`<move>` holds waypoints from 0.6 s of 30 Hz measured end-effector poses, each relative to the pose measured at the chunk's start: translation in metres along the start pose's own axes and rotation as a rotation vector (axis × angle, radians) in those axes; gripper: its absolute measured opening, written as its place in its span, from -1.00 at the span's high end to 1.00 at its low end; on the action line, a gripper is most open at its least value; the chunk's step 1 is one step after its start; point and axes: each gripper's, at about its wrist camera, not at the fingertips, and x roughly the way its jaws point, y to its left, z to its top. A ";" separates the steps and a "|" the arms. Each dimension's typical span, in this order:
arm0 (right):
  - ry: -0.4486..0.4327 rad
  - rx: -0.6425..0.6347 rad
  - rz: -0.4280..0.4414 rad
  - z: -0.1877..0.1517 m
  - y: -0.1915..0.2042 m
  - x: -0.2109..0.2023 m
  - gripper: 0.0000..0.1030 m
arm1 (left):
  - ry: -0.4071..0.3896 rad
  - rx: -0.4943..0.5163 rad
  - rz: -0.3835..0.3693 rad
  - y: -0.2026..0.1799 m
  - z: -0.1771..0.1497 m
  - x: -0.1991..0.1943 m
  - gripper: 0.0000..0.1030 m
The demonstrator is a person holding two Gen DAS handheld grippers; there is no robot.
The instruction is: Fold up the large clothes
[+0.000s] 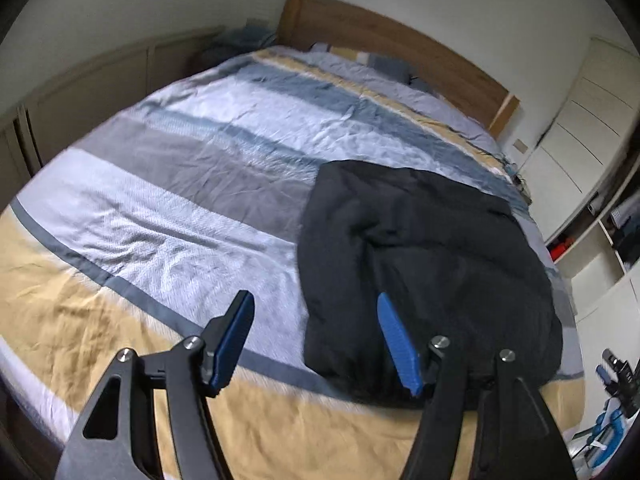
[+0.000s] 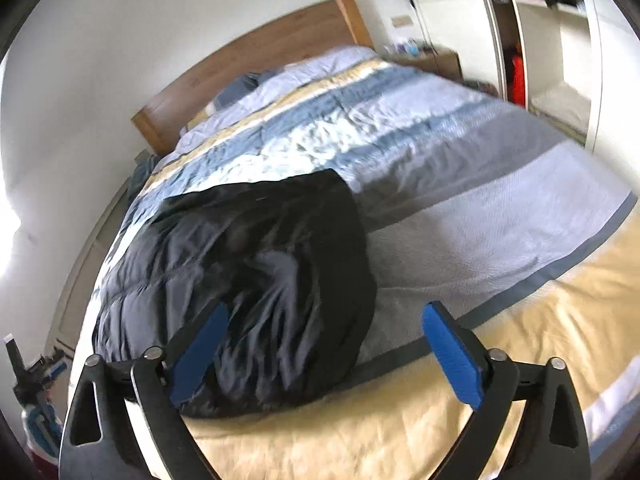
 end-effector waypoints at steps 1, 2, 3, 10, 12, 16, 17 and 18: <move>-0.013 -0.023 -0.001 -0.006 0.009 -0.010 -0.93 | -0.012 0.021 0.009 -0.008 -0.006 -0.008 -0.30; -0.024 -0.041 -0.009 -0.010 0.016 -0.015 -0.94 | -0.030 0.044 0.021 -0.017 -0.013 -0.018 -0.39; -0.038 -0.067 -0.019 -0.017 0.024 -0.023 -0.97 | -0.046 0.066 0.027 -0.026 -0.020 -0.029 -0.41; -0.121 -0.191 -0.069 -0.071 0.073 -0.078 -0.98 | -0.114 0.171 0.043 -0.079 -0.073 -0.087 -0.41; -0.156 -0.228 -0.084 -0.084 0.085 -0.093 -0.98 | -0.137 0.210 0.065 -0.093 -0.087 -0.101 -0.41; -0.216 -0.294 -0.104 -0.105 0.106 -0.121 -0.98 | -0.193 0.248 0.072 -0.113 -0.112 -0.129 -0.41; -0.230 -0.307 -0.104 -0.110 0.112 -0.128 -0.98 | -0.203 0.255 0.076 -0.117 -0.116 -0.135 -0.41; -0.240 -0.315 -0.105 -0.113 0.115 -0.133 -0.98 | -0.217 0.266 0.080 -0.121 -0.121 -0.142 -0.41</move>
